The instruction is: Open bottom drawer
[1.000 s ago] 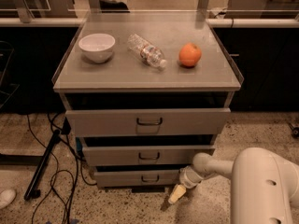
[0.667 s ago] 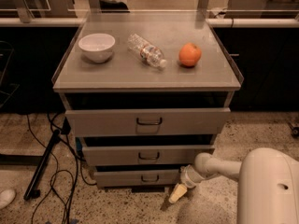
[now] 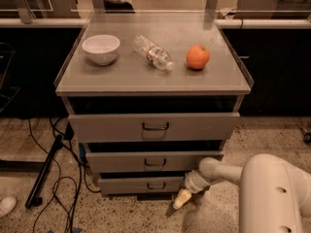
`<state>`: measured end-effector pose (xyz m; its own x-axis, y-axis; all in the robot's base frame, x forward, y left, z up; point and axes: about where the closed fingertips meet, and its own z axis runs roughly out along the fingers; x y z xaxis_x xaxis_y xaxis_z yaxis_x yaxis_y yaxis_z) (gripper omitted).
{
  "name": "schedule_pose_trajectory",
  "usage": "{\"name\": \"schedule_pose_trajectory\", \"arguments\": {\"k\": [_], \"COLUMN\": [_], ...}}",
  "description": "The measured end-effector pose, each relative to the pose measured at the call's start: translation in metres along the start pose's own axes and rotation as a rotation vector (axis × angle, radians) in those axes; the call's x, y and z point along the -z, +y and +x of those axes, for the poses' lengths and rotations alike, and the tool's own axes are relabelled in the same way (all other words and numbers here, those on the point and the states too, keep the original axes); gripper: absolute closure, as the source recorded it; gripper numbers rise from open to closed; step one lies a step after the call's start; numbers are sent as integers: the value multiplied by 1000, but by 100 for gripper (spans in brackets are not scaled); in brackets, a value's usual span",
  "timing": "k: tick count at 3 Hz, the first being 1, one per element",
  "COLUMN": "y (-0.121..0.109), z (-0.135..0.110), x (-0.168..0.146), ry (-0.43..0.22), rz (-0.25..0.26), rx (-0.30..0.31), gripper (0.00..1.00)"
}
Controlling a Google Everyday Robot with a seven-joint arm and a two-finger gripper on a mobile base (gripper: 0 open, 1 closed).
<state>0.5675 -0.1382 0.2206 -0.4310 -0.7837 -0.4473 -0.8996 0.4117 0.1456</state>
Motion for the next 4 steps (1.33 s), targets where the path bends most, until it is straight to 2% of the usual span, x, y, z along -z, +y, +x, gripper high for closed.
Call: {"name": "schedule_pose_trajectory", "arguments": {"k": [2, 3, 4], "y": [-17, -17, -9], "z": [3, 2, 14], "x": [-36, -35, -35], "ry": [13, 15, 49], "rz": [-34, -37, -58], "rx": [-3, -3, -26], "gripper": [0, 0, 0]}}
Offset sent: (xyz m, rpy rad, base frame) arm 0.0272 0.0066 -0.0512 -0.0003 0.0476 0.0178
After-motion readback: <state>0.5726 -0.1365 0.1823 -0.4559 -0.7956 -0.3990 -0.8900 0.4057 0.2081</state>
